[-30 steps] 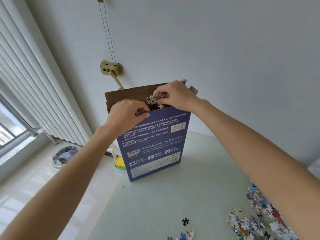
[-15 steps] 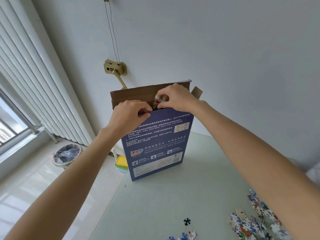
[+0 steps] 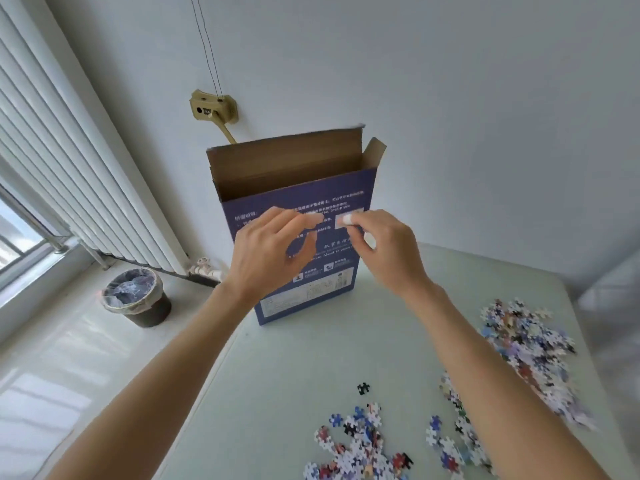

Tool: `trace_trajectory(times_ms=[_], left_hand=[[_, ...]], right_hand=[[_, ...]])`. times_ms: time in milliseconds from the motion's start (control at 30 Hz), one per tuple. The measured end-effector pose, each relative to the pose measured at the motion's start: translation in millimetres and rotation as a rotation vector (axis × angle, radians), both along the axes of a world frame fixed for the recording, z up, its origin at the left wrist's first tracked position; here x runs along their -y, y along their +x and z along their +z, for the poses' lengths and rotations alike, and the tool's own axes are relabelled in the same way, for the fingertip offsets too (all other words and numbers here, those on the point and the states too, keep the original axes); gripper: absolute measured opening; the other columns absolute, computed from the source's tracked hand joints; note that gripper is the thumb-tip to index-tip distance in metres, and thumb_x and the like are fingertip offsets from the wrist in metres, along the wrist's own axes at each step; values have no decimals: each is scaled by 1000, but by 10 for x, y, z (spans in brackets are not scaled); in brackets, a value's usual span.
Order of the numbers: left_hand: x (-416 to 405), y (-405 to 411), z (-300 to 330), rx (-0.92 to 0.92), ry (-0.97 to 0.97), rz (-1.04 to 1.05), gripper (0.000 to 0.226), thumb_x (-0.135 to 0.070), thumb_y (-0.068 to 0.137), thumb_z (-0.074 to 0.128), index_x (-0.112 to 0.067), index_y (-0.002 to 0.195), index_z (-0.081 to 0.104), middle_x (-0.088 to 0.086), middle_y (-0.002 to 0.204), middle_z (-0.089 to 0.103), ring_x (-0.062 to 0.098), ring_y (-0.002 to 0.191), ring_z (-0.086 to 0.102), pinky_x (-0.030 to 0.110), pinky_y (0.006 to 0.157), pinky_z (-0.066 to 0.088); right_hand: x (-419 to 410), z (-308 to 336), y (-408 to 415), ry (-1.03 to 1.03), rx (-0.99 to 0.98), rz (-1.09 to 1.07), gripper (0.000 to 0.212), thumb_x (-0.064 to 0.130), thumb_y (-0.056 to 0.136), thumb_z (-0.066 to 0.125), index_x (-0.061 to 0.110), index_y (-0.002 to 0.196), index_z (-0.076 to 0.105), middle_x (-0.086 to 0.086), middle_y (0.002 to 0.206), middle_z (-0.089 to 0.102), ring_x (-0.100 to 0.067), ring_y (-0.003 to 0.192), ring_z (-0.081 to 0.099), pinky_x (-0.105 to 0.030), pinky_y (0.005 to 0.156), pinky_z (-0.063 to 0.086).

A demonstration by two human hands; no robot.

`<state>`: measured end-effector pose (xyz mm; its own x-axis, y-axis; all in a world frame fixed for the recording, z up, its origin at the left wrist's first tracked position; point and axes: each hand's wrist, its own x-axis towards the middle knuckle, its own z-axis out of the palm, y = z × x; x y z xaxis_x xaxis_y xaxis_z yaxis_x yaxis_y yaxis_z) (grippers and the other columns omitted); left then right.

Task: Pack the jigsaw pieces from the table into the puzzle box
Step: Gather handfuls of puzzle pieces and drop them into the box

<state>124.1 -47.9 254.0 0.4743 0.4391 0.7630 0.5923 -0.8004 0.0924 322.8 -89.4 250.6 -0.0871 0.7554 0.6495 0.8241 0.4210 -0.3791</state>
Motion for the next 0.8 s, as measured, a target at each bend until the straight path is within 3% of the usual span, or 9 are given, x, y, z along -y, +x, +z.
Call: trace_trajectory(times_ms=[133, 200, 300, 433, 567, 667, 800], left_hand=[[622, 104, -665, 0, -411, 23, 27, -27, 86, 56, -21, 111, 63, -6, 102, 67, 15, 89, 63, 33, 67, 56], [937, 134, -1080, -111, -660, 46, 39, -27, 85, 61, -23, 123, 55, -3, 116, 61, 18, 102, 59, 37, 80, 54], [1309, 151, -1586, -348, -956, 111, 74, -36, 83, 66, -27, 144, 25, 2, 138, 42, 20, 121, 45, 34, 96, 46], [1693, 129, -2154, -623, -1231, 234, 108, -55, 71, 71, -25, 149, 3, 7, 148, 24, 26, 129, 33, 36, 95, 44], [1941, 116, -2474, -687, -1301, 290, 120, -63, 59, 74, -20, 148, 7, 8, 144, 19, 26, 129, 25, 36, 94, 45], [2079, 205, -2562, -621, -1304, 242, 119, -59, 55, 79, -21, 147, 13, 6, 138, 22, 24, 124, 26, 35, 96, 43], [2165, 262, -2611, -579, -1275, 225, 120, -54, 52, 83, -23, 146, 15, 6, 136, 24, 26, 121, 27, 35, 99, 40]], right_hand=[[782, -834, 146, -289, -81, -108, 20, 11, 86, 61, 13, 105, 68, -1, 102, 70, -19, 91, 64, -28, 78, 50], [1213, -1232, 222, -525, -79, -132, 26, 12, 88, 59, 14, 114, 64, 2, 112, 66, -10, 100, 58, -22, 86, 42], [1721, -1705, 353, -826, -94, -188, 34, 16, 90, 56, 15, 125, 55, 1, 120, 59, -5, 101, 50, -19, 89, 41], [2252, -2186, 398, -1128, -69, -312, 51, 19, 89, 59, 13, 135, 41, -8, 123, 49, -11, 96, 48, -21, 79, 42], [2483, -2492, 146, -1207, -131, -399, 62, 10, 85, 63, 9, 139, 33, -14, 132, 35, -25, 118, 45, -27, 96, 38], [2472, -2582, -133, -1131, -151, -317, 55, 8, 85, 63, 9, 134, 38, -10, 124, 40, -23, 114, 45, -23, 94, 36], [2244, -2543, -177, -1079, -156, -196, 50, 8, 86, 60, 12, 133, 41, -6, 119, 46, -20, 108, 49, -31, 94, 45]])
